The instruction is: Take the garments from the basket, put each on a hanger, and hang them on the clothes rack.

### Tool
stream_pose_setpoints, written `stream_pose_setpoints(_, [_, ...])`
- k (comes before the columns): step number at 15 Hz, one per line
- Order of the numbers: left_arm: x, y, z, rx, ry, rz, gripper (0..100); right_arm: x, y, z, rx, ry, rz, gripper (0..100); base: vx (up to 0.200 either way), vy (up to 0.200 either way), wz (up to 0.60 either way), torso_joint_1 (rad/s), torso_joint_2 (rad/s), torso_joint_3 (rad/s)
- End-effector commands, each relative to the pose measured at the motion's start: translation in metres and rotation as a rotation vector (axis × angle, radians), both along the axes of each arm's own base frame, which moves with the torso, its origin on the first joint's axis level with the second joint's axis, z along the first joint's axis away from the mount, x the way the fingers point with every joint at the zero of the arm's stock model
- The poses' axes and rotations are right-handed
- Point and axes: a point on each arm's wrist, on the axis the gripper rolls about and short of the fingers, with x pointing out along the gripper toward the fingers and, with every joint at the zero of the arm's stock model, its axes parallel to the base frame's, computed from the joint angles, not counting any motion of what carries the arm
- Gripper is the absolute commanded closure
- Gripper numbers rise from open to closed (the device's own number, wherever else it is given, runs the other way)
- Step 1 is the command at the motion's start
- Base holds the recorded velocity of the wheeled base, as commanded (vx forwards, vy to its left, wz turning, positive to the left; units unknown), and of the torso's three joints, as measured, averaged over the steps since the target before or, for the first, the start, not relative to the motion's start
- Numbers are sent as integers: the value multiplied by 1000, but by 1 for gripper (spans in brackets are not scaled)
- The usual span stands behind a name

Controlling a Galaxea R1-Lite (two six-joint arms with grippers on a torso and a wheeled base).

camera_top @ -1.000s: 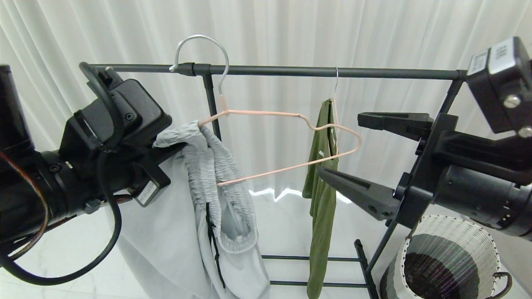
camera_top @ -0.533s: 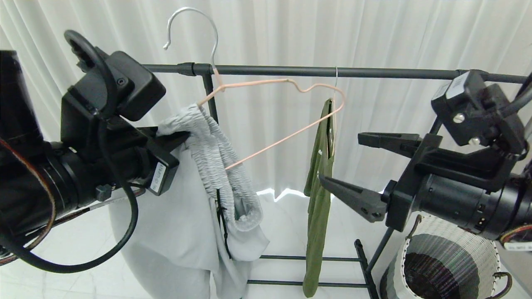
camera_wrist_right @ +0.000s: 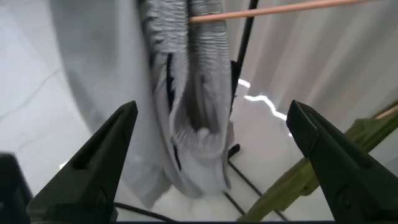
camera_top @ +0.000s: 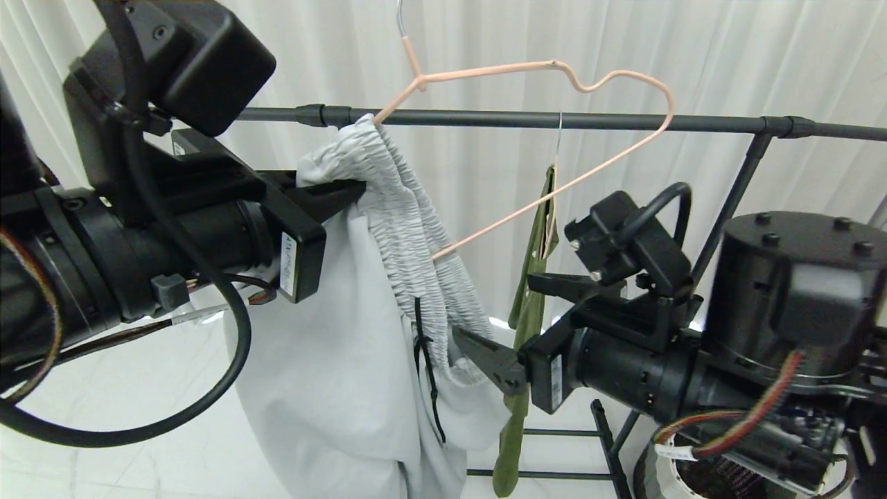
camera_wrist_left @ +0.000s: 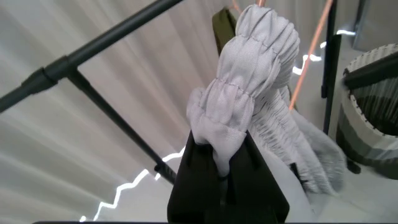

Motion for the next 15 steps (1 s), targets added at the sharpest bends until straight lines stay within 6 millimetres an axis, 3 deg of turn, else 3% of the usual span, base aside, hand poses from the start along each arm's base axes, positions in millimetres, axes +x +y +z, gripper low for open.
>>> stream_pose_setpoints(1, [-2,-1,5,-11,-14,-9,100,12,20,-21,-34,53,-62,0,0,0,0,0,0,0])
stream_pose_setpoints(5, [-3,-2,9,-21,-25,-15,100,17,19,-27,-26,83,-131,0,0,0,0,0,0,0])
stream_pose_setpoints(15, [-1,-2,11,28,-60,-15,100,19,-6,-41,-73,96,-265,0,0,0,0,0,0,0])
